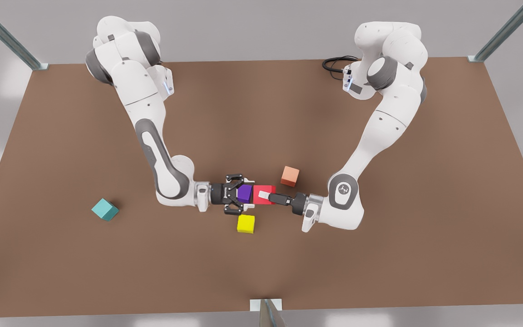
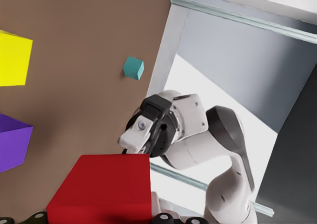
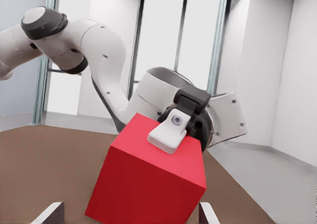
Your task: Pick up red wooden cube and pass to hand red wooden cube and place in blue wooden cube
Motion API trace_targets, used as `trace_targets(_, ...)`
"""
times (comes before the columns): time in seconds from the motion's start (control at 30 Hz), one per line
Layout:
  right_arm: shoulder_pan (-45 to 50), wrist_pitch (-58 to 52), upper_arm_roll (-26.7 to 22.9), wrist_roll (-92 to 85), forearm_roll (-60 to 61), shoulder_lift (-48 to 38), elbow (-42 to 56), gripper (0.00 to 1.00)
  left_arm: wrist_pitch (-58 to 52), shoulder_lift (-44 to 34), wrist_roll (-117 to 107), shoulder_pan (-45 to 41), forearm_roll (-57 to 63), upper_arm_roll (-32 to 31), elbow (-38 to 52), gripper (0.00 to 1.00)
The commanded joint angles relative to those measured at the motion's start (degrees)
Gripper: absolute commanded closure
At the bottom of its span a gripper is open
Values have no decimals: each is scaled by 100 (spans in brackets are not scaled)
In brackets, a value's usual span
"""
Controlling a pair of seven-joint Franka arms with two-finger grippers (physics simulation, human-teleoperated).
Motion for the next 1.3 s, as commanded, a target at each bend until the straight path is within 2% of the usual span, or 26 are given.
trace_targets(0.0,5,130,8,-820,14,6,12,0,300,-2,-3,-86,-46,-46,1,37)
trace_targets(0.43,-21,464,333,-820,110,32,39,0,362,24,-20,-209,-46,-72,107,37)
trace_targets(0.5,-21,499,368,-820,119,32,39,3,423,60,-20,-227,-72,-72,142,37)
trace_targets(0.53,-21,499,359,-820,128,32,39,7,423,60,-12,-227,-72,-72,142,37)
trace_targets(0.57,-21,499,368,-820,128,32,39,16,423,68,-12,-227,-72,-72,142,37)
trace_targets(0.6,-21,516,359,-820,128,32,56,34,432,86,-12,-227,-81,-81,177,37)
trace_targets(0.63,-21,525,359,-820,128,32,56,40,432,86,-12,-227,-81,-72,177,37)
trace_targets(0.73,-38,534,368,-793,128,32,56,40,423,86,-12,-227,-81,-72,177,37)
trace_targets(0.77,-47,534,368,-785,128,24,56,40,423,86,-12,-227,-81,-72,177,30)
trace_targets(0.8,-47,534,360,-714,128,24,65,39,423,86,-20,-227,-72,-72,177,0)
trace_targets(1.1,-82,481,368,-679,119,15,65,39,415,42,-144,-209,-37,-64,177,0)
trace_targets(1.27,-100,437,368,-600,119,-47,65,39,213,16,-135,151,-11,-72,177,0)
